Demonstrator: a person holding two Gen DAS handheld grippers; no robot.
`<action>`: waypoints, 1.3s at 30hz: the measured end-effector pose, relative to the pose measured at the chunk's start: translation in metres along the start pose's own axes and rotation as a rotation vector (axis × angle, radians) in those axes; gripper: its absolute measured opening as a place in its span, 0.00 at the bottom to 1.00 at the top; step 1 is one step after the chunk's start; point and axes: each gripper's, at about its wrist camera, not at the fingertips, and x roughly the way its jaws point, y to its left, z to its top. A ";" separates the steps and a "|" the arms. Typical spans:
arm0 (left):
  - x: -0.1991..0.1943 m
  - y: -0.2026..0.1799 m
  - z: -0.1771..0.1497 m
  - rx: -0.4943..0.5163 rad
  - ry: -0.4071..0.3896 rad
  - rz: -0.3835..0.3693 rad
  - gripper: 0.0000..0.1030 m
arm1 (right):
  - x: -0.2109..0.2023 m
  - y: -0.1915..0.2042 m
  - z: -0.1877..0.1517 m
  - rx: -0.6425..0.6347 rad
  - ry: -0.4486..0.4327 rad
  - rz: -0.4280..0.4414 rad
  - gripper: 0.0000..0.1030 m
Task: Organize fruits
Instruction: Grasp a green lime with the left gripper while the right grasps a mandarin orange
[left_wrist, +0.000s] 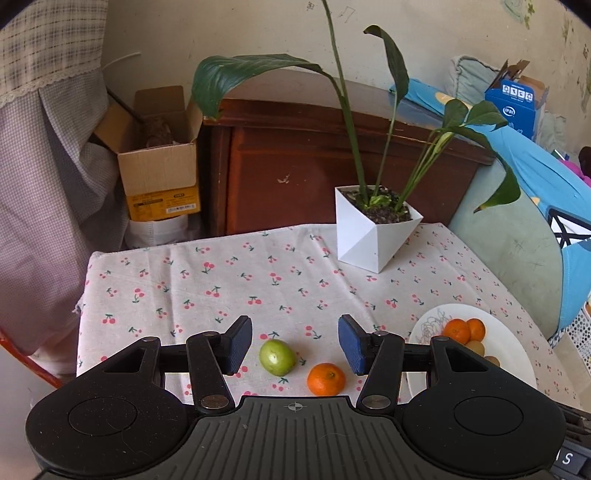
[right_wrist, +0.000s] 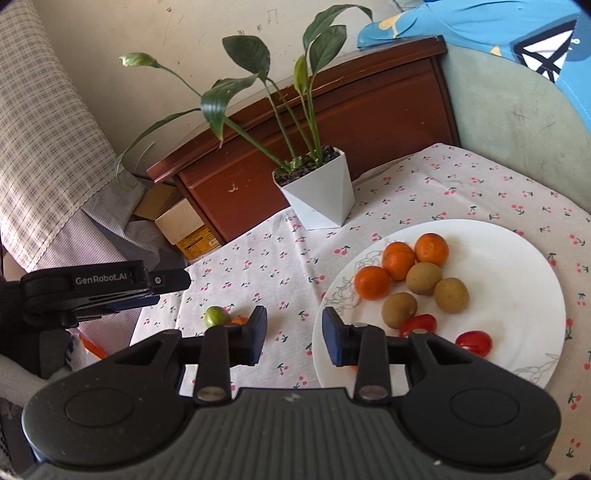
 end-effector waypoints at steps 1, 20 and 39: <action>0.001 0.003 0.000 -0.010 0.003 -0.001 0.50 | 0.003 0.003 -0.001 -0.008 0.006 0.006 0.34; 0.031 0.034 -0.008 -0.083 0.059 0.004 0.49 | 0.064 0.043 -0.024 -0.177 0.099 0.034 0.39; 0.036 0.034 -0.014 -0.084 0.074 0.003 0.49 | 0.094 0.057 -0.030 -0.294 0.065 -0.026 0.30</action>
